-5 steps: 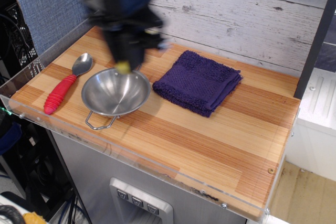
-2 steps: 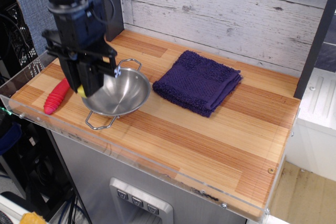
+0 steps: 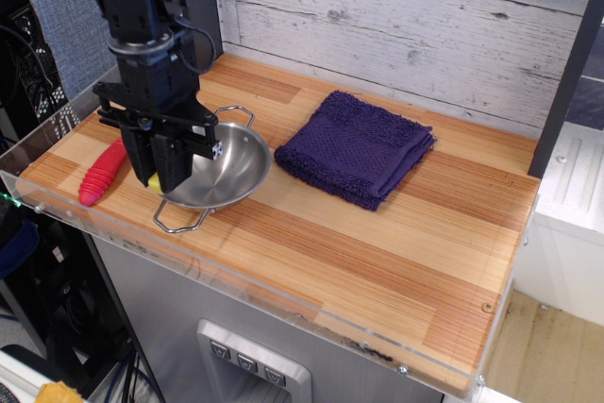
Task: Put the yellow squash inside the colander.
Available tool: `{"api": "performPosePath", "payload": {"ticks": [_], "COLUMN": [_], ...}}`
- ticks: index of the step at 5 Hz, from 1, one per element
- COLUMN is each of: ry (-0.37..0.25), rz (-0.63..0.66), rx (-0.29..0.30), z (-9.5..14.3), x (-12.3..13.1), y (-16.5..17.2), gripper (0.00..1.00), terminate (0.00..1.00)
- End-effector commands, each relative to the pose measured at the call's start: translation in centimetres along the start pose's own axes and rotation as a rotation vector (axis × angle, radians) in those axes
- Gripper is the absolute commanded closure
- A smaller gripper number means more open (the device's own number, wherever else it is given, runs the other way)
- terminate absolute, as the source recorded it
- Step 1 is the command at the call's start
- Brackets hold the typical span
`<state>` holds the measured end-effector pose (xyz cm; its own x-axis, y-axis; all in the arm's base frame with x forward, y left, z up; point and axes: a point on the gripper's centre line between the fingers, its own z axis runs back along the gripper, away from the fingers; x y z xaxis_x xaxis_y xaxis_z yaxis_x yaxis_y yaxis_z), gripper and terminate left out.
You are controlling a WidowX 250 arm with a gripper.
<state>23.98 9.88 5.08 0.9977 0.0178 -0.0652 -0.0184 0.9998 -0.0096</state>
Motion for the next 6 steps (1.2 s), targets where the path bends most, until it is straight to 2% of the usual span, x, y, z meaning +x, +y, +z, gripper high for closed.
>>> {"api": "performPosePath", "payload": {"ticks": [1,2,4,5,6], "ry": [-0.076,-0.142,-0.336,-0.356,-0.301], "rz": [-0.014,-0.023,-0.014,-0.022,-0.008], "rx": [0.001,0.000,0.007,0.011,0.027], "z": [2.4,4.7,13.6,15.5,14.8], "x": [1.5,1.3,-0.5,-1.4,-1.6], "y": [-0.9,-1.7,-2.7,-3.0,-3.1], "gripper": [0.00,0.00,0.00,0.00,0.00], "terminate": [0.00,0.00,0.00,0.00,0.00]}}
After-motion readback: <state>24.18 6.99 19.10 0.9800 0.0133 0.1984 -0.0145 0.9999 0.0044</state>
